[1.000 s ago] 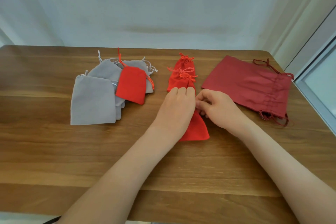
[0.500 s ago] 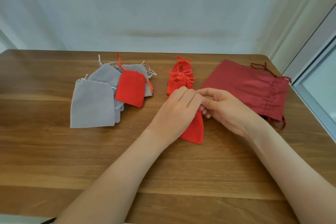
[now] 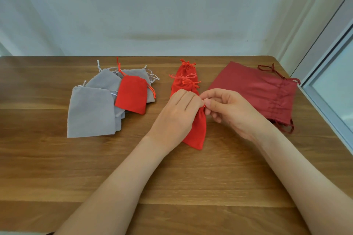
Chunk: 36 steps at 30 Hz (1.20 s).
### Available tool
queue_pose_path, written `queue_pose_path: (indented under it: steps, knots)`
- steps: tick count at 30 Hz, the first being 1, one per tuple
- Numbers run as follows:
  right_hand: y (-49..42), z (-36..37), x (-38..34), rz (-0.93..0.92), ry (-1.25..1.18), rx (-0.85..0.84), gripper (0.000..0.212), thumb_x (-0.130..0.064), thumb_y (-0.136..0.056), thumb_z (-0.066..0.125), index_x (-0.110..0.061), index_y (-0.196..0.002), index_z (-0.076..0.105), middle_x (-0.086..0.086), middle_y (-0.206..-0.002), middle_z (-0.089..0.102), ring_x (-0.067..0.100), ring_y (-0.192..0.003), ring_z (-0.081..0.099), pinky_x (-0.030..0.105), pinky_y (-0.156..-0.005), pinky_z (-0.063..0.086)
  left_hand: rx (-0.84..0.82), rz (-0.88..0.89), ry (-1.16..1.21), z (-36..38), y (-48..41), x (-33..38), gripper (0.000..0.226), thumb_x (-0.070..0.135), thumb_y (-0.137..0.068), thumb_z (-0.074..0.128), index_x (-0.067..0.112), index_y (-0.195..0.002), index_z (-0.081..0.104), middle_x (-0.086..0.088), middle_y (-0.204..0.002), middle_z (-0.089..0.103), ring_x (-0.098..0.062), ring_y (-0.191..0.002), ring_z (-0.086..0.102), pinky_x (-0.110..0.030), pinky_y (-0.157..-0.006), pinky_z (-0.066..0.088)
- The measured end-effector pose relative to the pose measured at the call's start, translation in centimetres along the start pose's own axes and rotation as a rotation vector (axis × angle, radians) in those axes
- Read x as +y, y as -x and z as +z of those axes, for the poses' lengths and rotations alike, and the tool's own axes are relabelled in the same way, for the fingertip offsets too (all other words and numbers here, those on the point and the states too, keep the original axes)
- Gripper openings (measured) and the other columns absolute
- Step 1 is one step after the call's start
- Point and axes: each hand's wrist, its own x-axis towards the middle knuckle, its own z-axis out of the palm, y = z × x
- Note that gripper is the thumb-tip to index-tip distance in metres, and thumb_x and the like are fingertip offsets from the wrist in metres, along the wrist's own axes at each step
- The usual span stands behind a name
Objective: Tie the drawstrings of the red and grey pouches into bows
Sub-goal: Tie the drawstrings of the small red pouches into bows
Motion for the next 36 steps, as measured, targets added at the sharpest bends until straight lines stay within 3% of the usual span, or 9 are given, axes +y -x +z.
queue_pose_path:
  steps: [9, 14, 16, 18, 20, 22, 28, 36]
  knots:
    - [-0.08, 0.01, -0.12, 0.051, -0.06, 0.003, 0.019, -0.003, -0.091, 0.055, -0.011, -0.078, 0.066, 0.001, -0.061, 0.059, 0.008, -0.051, 0.042, 0.019, -0.045, 0.031, -0.002, 0.002, -0.022, -0.32, -0.19, 0.48, 0.017, -0.006, -0.091, 0.052, 0.0, -0.079, 0.063, -0.014, -0.076, 0.058, -0.031, -0.069, 0.053, -0.041, -0.069, 0.045]
    - [-0.09, -0.04, 0.05, 0.136, -0.066, -0.051, 0.015, -0.003, -0.093, 0.051, -0.005, -0.082, 0.062, 0.001, -0.061, 0.055, 0.007, -0.05, 0.04, 0.017, -0.044, 0.031, 0.047, 0.011, -0.057, 0.0, -0.3, 0.5, 0.02, 0.003, -0.095, 0.05, 0.004, -0.079, 0.062, -0.011, -0.075, 0.058, -0.028, -0.069, 0.051, -0.041, -0.065, 0.045]
    - [-0.13, 0.05, 0.19, 0.125, -0.049, -0.051, 0.016, -0.002, -0.093, 0.051, -0.006, -0.081, 0.06, 0.001, -0.06, 0.056, 0.008, -0.051, 0.04, 0.017, -0.044, 0.031, 0.07, -0.134, 0.033, 0.31, -0.25, 0.57, 0.01, 0.014, -0.093, 0.055, 0.006, -0.094, 0.061, -0.009, -0.08, 0.06, -0.024, -0.075, 0.05, -0.036, -0.071, 0.044]
    - [-0.15, 0.15, 0.25, 0.116, -0.037, -0.045, 0.015, -0.001, -0.093, 0.05, -0.005, -0.082, 0.059, 0.0, -0.06, 0.056, 0.008, -0.052, 0.039, 0.018, -0.044, 0.031, 0.102, -0.427, 0.205, 0.27, -0.18, 0.65, 0.031, 0.03, -0.084, 0.06, 0.013, -0.108, 0.053, -0.004, -0.09, 0.058, -0.019, -0.083, 0.049, -0.028, -0.077, 0.041]
    - [-0.18, 0.23, 0.31, 0.104, -0.04, -0.038, 0.015, 0.0, -0.093, 0.05, -0.005, -0.083, 0.059, -0.001, -0.059, 0.056, 0.007, -0.051, 0.039, 0.018, -0.045, 0.031, 0.107, -0.606, 0.313, 0.39, -0.06, 0.51, 0.038, 0.039, -0.078, 0.062, 0.013, -0.105, 0.055, 0.002, -0.096, 0.051, -0.02, -0.086, 0.051, -0.026, -0.079, 0.04]
    - [-0.21, 0.35, 0.33, 0.092, -0.044, -0.033, 0.016, 0.0, -0.094, 0.05, -0.006, -0.082, 0.06, -0.001, -0.059, 0.055, 0.006, -0.051, 0.038, 0.018, -0.045, 0.031, 0.08, -0.654, 0.347, 0.35, -0.01, 0.49, 0.034, 0.04, -0.078, 0.061, 0.012, -0.098, 0.061, 0.003, -0.097, 0.049, -0.02, -0.088, 0.053, -0.026, -0.079, 0.042]
    - [-0.24, 0.37, 0.28, 0.063, -0.075, -0.033, 0.018, -0.003, -0.093, 0.051, -0.009, -0.078, 0.059, -0.002, -0.059, 0.055, 0.007, -0.051, 0.036, 0.021, -0.047, 0.029, 0.136, -0.539, 0.357, 0.37, -0.22, 0.86, 0.015, 0.02, -0.083, 0.062, 0.008, -0.089, 0.069, -0.006, -0.09, 0.058, -0.023, -0.083, 0.057, -0.029, -0.078, 0.044]
    - [-0.31, 0.41, 0.29, 0.077, -0.104, -0.051, 0.016, -0.008, -0.094, 0.051, -0.008, -0.081, 0.06, -0.001, -0.06, 0.054, 0.008, -0.053, 0.036, 0.023, -0.05, 0.028, 0.164, -0.471, 0.332, 0.34, -0.14, 0.79, 0.014, 0.017, -0.085, 0.061, 0.005, -0.08, 0.066, -0.004, -0.083, 0.06, -0.02, -0.08, 0.056, -0.027, -0.076, 0.044]
